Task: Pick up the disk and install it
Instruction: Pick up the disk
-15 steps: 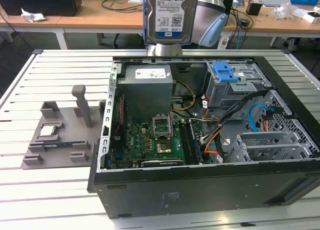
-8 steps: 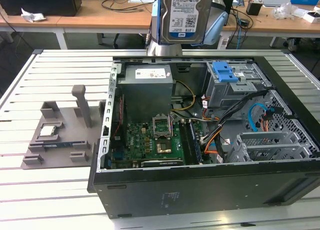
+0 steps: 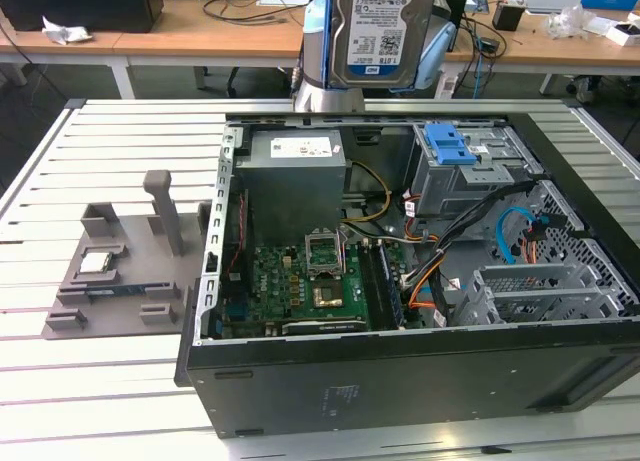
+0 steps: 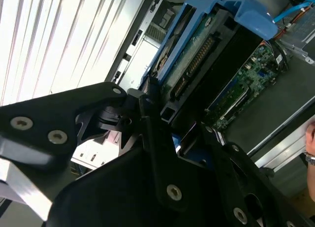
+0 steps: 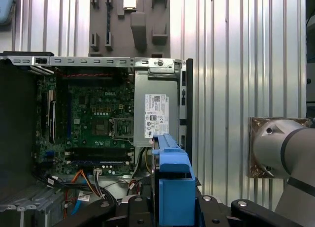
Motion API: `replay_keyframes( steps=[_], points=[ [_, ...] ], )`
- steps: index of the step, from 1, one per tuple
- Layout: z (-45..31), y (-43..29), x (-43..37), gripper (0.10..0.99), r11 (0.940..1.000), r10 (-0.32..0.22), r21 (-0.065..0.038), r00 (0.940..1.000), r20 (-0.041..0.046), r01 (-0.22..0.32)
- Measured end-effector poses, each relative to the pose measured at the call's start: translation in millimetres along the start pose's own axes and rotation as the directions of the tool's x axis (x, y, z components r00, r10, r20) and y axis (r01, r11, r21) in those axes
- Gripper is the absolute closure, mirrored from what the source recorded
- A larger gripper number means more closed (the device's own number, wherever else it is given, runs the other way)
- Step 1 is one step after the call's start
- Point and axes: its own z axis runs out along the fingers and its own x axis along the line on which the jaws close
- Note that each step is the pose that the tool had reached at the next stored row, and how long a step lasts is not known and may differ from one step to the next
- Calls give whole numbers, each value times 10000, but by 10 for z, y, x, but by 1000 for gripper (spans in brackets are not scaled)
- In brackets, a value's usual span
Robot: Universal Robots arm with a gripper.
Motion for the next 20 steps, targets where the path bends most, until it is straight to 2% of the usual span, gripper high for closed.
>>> replay_keyframes(
  steps=[3,6,12,20],
  points=[
    [0,-1,8,722,10000,-2,0,10000,1,2],
    [-2,1,62,722,10000,-1,-1,10000,-1,1],
    [-5,4,275,722,10000,-1,0,10000,0,1],
    [-9,8,484,722,10000,0,0,10000,-6,0]
  ],
)
